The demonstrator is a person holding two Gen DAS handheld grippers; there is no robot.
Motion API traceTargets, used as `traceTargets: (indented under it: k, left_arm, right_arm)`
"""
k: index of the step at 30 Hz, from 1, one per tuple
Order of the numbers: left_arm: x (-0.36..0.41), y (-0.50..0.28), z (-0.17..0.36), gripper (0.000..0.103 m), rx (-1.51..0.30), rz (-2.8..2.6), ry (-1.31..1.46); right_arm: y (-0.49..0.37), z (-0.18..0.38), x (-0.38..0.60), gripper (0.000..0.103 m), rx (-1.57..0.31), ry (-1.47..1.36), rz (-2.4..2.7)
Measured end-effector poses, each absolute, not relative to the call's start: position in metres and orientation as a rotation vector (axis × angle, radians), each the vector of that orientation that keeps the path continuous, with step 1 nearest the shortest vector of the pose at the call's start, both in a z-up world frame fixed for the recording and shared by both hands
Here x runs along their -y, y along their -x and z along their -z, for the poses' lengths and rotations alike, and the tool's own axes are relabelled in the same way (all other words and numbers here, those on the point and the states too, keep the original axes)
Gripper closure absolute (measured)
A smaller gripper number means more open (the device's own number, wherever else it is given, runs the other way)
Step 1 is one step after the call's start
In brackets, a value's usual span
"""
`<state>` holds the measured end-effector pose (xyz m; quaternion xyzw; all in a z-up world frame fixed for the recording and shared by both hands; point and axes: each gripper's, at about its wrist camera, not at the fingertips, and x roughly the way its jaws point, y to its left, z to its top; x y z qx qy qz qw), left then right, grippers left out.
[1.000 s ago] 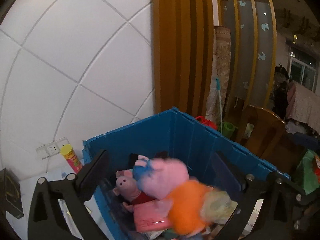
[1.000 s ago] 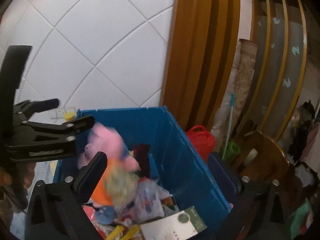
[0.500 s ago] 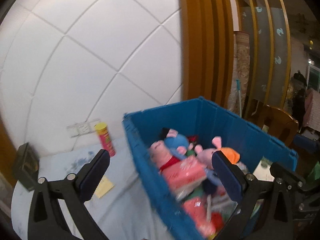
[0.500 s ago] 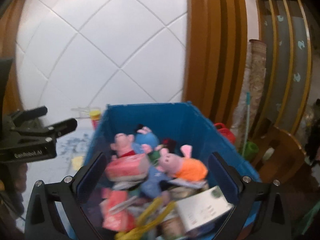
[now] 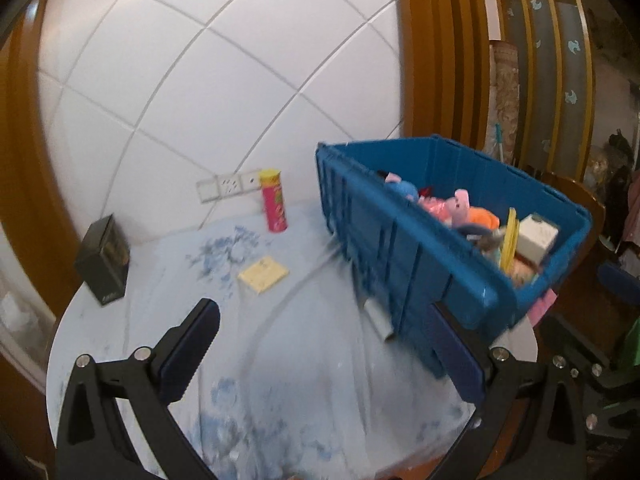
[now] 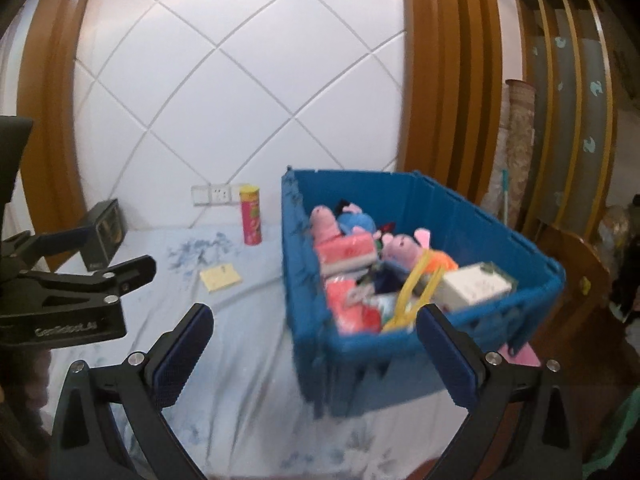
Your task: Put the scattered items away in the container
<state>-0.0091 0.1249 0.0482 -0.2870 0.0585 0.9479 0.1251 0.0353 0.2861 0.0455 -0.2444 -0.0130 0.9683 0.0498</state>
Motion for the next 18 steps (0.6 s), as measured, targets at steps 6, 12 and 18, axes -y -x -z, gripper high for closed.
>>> traceTargets:
  k: [6,12,18]
  left_arm:
    - [-0.104,-0.018,-0.039,0.0,-0.146,-2.782,0.874]
    - [-0.099,-0.03,-0.035,0.0,-0.135,-2.774,0.892]
    - [-0.101,-0.043,-0.036,0.0,-0.146,-2.772,0.856]
  right_arm:
    - [-0.06,-0.038,-0.269,0.0,0.032,0.757,-2.948]
    - [-0.071,-0.035,-0.264,0.0,0.042,0.77,-2.944]
    - [-0.076,-0.032,-0.27,0.0,0.013,0.777,-2.933]
